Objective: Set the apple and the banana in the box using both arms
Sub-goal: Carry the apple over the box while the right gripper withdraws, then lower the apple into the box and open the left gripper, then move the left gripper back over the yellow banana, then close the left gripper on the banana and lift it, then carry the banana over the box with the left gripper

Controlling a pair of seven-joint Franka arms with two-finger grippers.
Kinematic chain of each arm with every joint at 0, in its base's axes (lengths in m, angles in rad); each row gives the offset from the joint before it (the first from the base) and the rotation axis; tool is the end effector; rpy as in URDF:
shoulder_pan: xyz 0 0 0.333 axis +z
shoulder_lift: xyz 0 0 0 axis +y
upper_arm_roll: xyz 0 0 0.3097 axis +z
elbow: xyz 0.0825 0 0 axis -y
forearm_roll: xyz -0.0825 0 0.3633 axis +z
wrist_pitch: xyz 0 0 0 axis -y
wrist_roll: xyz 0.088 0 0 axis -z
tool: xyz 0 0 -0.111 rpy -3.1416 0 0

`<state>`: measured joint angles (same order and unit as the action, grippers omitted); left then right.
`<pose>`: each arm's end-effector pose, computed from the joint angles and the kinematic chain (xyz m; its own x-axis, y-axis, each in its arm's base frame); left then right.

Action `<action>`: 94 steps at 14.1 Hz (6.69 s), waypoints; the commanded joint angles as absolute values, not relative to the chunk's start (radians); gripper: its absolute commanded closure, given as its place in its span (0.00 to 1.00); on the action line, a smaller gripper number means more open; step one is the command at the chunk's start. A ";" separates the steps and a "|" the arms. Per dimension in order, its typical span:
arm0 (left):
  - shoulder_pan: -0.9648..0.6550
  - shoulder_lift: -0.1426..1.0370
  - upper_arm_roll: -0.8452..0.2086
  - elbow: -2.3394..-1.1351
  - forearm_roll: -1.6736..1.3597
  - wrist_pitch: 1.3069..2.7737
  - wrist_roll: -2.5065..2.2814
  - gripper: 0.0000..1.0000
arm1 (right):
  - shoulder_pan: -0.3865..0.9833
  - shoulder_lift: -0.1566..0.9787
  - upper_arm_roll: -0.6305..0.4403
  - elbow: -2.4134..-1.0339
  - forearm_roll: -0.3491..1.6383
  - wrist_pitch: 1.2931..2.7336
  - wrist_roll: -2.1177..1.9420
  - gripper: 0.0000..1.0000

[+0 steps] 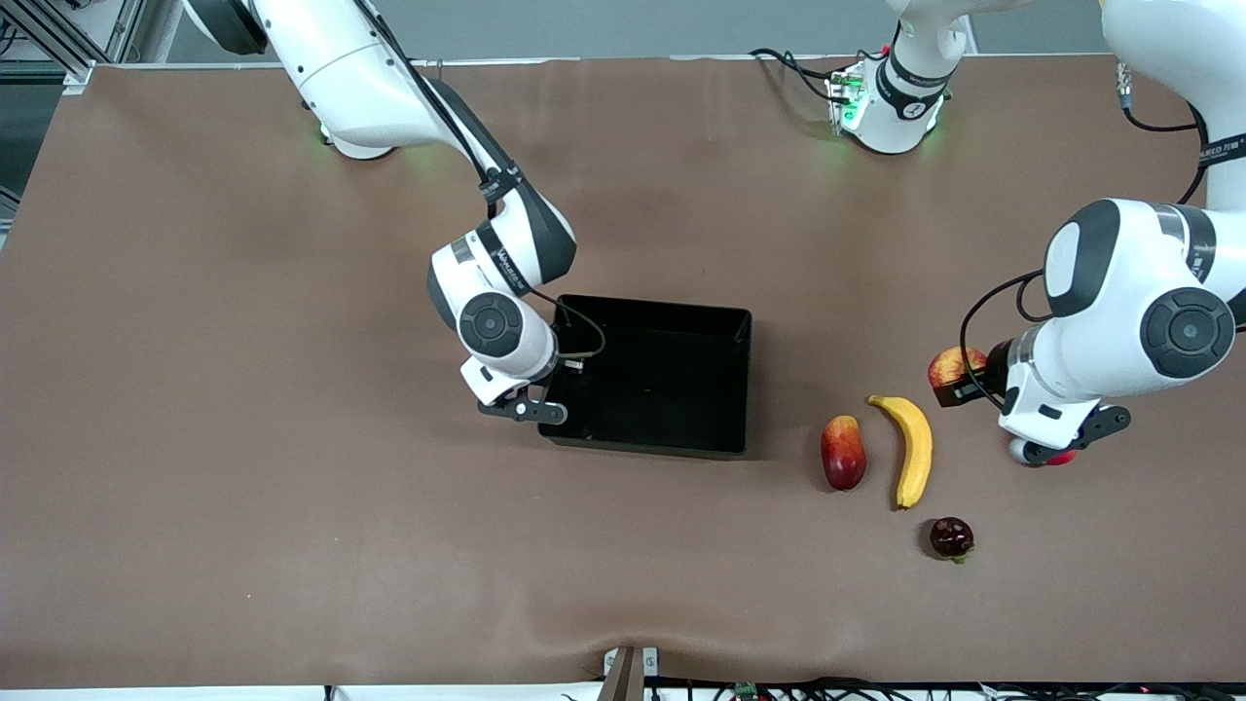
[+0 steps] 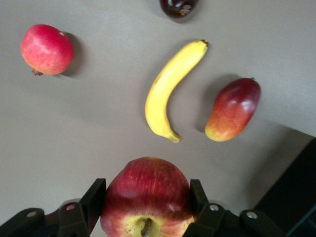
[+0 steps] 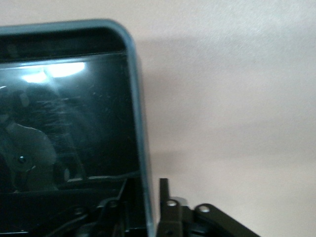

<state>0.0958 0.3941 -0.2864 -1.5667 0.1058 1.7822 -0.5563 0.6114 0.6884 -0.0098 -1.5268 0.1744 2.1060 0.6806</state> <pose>0.6225 -0.0886 0.4087 0.9290 0.3418 -0.1422 0.3340 -0.9395 -0.0764 0.5520 0.3908 0.2481 0.9705 -0.1683 -0.1725 -0.1761 -0.9839 -0.0309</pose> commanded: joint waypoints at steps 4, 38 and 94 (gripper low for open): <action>-0.003 0.390 -0.290 -1.517 0.094 1.746 -0.692 1.00 | 0.580 0.600 -0.018 -1.537 0.176 2.097 0.698 0.00; -0.433 0.784 -0.273 -1.477 0.207 2.117 -1.129 0.00 | -0.037 0.006 -0.017 -1.496 -0.003 1.416 0.023 0.00; -0.162 0.665 -0.626 -1.467 0.183 1.994 -1.142 1.00 | -0.025 0.038 -0.012 -1.471 0.026 1.460 0.023 0.00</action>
<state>-0.0895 0.5588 -0.6396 -1.5784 0.1718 1.9960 -1.0726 -0.0178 0.0308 -0.0173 -1.4887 0.0157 1.4627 0.0322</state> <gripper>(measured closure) 0.599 0.000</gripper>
